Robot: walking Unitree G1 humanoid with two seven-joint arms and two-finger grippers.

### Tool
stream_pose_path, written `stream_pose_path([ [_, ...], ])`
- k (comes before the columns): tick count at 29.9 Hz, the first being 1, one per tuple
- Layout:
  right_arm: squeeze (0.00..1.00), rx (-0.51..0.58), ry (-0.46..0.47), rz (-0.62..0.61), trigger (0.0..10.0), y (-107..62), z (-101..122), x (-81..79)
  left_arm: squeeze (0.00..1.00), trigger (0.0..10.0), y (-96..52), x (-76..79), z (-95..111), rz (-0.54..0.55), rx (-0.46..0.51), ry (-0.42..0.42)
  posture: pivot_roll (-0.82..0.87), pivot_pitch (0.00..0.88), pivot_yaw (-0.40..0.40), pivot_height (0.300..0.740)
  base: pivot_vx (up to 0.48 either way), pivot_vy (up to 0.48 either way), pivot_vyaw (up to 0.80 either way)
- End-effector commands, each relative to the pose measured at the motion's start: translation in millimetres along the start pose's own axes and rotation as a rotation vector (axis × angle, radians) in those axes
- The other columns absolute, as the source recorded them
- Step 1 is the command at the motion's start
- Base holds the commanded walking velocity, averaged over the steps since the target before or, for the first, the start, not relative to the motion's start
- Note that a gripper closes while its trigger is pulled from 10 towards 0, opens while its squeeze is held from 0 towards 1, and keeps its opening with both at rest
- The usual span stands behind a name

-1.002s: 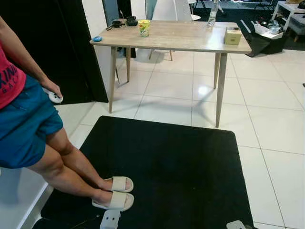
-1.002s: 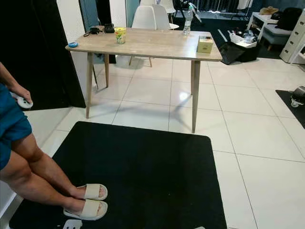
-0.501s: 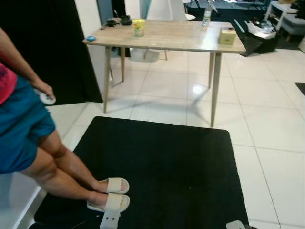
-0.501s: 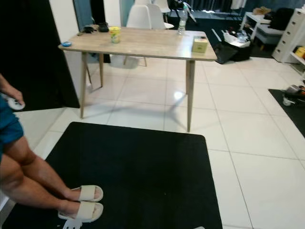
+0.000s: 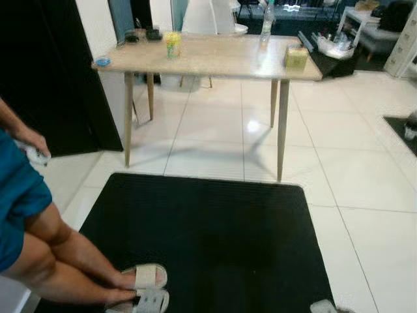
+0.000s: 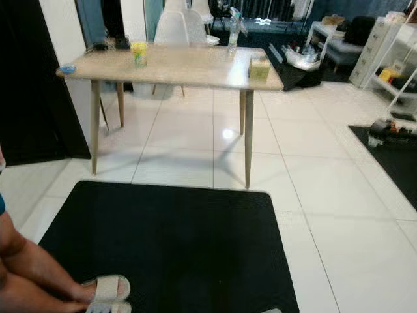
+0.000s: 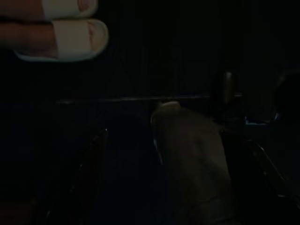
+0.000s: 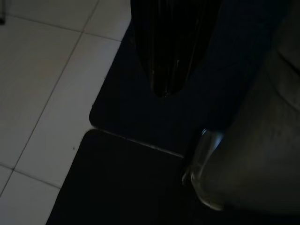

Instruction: Restocking fridge

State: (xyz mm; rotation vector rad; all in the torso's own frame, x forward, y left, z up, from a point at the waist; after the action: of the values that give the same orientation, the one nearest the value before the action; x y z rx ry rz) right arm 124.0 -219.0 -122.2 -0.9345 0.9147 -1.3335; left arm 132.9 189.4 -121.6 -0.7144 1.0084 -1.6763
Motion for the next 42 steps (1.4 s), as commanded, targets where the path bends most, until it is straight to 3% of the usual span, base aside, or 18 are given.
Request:
stream_pose_path([
  [1,0.0,-0.017,-0.001,-0.013,10.0,-1.1,-5.3,3.7,0.0,10.0,1.3,6.9,-0.8,-0.025,-0.011,0.014,0.03,0.0,-0.039,0.74,0.304,0.0,0.0],
  [42,0.0,-0.011,0.006,-0.021,10.0,-0.3,-5.1,0.6,0.0,10.0,1.6,8.0,-0.7,-0.03,-0.012,0.015,0.02,0.0,-0.031,0.74,0.309,0.0,0.0],
])
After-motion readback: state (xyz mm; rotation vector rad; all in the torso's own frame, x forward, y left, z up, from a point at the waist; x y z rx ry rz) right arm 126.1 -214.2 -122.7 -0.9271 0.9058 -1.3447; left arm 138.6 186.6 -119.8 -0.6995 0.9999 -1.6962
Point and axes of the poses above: a point about 5 cm out from each wrist's last joint towards the gripper, its own y axis pointing out of the wrist towards the gripper, its own z axis along the axis of the wrist's last joint, x = y × z, the point moved 2 cm from there along y, pointing out of the wrist towards the gripper, and after that the axes turned 14 degrees about y, right-handed, at the moved point
